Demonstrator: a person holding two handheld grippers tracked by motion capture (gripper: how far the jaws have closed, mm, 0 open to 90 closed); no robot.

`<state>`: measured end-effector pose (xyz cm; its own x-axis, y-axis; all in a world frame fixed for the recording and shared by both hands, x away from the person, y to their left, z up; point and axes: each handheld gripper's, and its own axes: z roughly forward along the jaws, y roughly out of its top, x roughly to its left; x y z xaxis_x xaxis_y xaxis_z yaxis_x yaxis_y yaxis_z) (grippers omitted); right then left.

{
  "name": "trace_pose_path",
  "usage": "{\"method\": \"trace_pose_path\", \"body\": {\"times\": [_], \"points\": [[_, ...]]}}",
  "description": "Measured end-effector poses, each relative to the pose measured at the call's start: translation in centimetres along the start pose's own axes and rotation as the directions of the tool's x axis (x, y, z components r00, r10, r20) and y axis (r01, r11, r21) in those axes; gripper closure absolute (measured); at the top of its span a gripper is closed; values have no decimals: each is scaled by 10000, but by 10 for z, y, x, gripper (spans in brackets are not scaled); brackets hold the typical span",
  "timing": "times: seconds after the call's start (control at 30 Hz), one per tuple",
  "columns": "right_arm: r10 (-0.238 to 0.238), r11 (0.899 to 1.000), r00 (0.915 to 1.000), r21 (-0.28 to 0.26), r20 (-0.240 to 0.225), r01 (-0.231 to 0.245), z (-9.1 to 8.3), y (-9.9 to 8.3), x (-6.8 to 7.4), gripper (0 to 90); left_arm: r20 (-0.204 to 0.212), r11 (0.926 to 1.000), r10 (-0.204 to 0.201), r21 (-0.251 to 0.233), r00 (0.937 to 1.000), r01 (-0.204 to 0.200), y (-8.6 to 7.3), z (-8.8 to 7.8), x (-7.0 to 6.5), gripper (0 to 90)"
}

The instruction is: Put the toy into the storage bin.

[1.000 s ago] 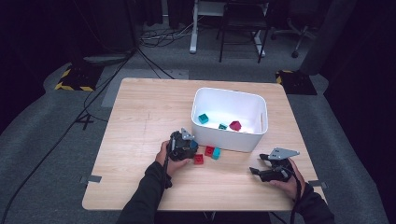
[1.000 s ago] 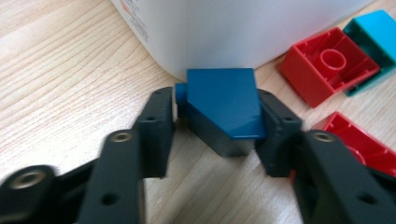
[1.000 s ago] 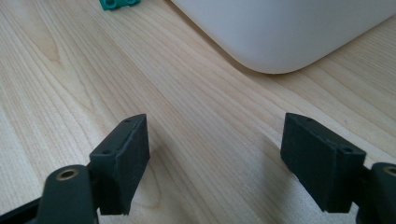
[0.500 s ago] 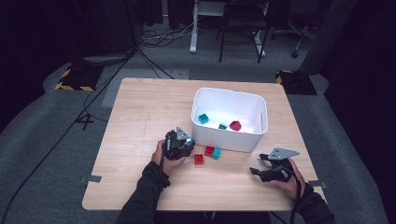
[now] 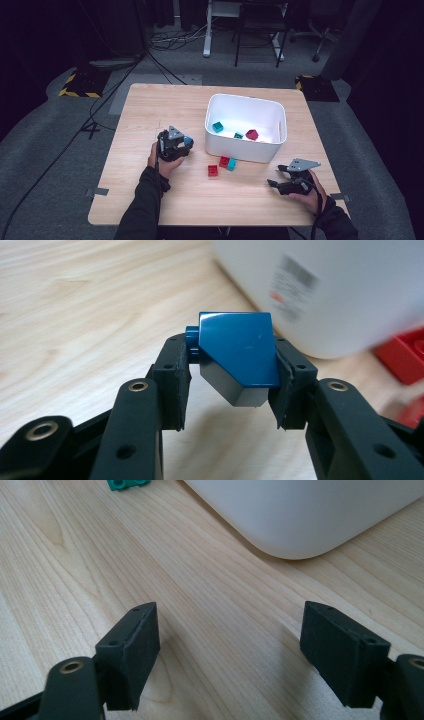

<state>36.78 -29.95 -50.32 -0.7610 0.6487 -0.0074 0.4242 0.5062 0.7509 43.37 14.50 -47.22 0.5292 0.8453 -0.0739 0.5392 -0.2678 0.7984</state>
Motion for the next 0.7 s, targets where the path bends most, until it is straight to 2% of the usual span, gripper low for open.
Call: {"method": "trace_pose_path", "body": {"times": [0.13, 0.17, 0.37, 0.43, 0.7], "points": [[7, 10000, 10000, 15, -17, -7, 0, 0, 0, 242, -351, 9995, -224, -230, 9991, 216, 10, -7, 17, 567], [18, 10000, 10000, 20, -18, -17, 0, 0, 0, 242, -348, 9999, -122, -78, 9993, 120, 13, -10, 22, 567], [21, 10000, 10000, 21, -21, -21, 0, 0, 0, 242, -640, 9976, -456, -557, 9969, 420, 33, -22, 37, 567], [14, 10000, 10000, 21, -21, -14, 0, 0, 0, 242, -670, 9963, -538, -700, 9963, 491, 38, -25, 39, 567], [32, 10000, 10000, 3, -12, -32, 0, 0, 0, 242, -647, 9950, -268, -982, 9975, 204, 62, -36, 36, 567]]}}
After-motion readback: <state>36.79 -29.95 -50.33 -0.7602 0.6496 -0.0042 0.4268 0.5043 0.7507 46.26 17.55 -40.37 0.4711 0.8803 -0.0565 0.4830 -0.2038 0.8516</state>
